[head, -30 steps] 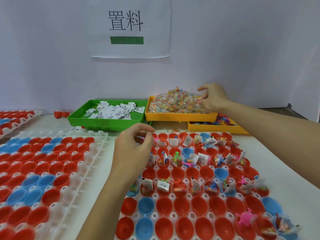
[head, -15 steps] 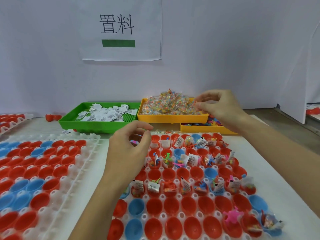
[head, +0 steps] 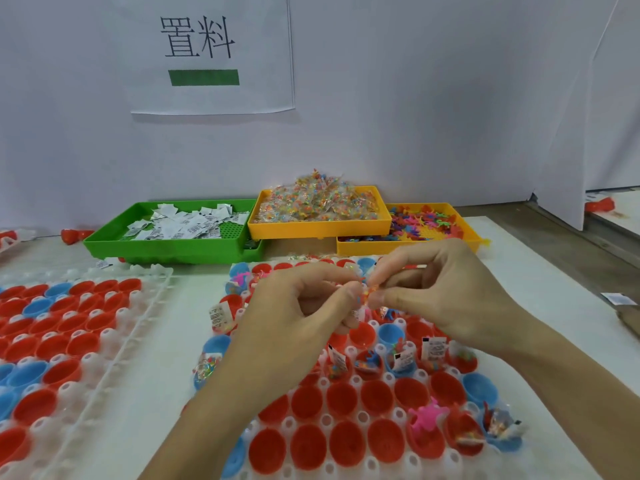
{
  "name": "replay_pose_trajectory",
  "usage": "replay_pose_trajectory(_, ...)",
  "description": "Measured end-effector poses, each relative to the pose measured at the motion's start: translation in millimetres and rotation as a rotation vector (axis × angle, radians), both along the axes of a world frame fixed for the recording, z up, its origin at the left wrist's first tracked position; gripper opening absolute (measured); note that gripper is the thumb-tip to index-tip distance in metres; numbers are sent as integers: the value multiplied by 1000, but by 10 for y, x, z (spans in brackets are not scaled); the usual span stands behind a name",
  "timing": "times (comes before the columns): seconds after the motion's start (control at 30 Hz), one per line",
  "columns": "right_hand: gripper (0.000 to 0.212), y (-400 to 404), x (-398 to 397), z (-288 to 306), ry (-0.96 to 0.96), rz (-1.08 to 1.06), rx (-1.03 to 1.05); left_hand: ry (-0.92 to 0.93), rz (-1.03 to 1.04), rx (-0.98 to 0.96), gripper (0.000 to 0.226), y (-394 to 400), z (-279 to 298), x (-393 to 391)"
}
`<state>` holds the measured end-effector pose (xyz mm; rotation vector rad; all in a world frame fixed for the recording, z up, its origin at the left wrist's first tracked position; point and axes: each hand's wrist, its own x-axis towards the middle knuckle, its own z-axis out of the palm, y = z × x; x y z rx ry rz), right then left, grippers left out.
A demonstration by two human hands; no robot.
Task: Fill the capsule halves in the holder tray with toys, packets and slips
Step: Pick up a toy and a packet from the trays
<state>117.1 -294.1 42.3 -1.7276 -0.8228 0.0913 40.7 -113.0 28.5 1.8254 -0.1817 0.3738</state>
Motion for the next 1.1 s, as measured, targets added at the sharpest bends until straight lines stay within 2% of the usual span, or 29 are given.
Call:
replay_pose_trajectory(0.1,12,44,-35,-10,1,15,14,30,-28,-49,16,-24,-6,-6)
replay_pose_trajectory(0.2,21,48,-57,-4,-1,-6,31,56,-54,-117,4,-15,-6,1)
replay_pose_trajectory(0.3,28,27,-74,8,7,1,31,60,-57,-128,18,-5,-25,18)
replay_pose_trajectory(0.47,16,-20,-60,24,39,102,-36,16,-15,-98,22,25,-48,39)
replay_pose_trajectory(0.57,19,0,-54,1,54,73,-59,16,-16,-80,22,14,-74,44)
replay_pose_trajectory(0.67,15,-6,-29,-7,67,96,-97,5,-28,-25,10,-13,-113,56)
replay_pose_trajectory(0.9,14,-202,34,116,54,131,-135,6,-93,18,14,-24,-70,23)
replay_pose_trajectory(0.97,13,-309,63,192,91,196,-196,1,-46,-5,16,14,-44,24)
replay_pose_trajectory(1.1,10,-473,37,256,177,459,-429,-42,60,-39,16,97,22,9)
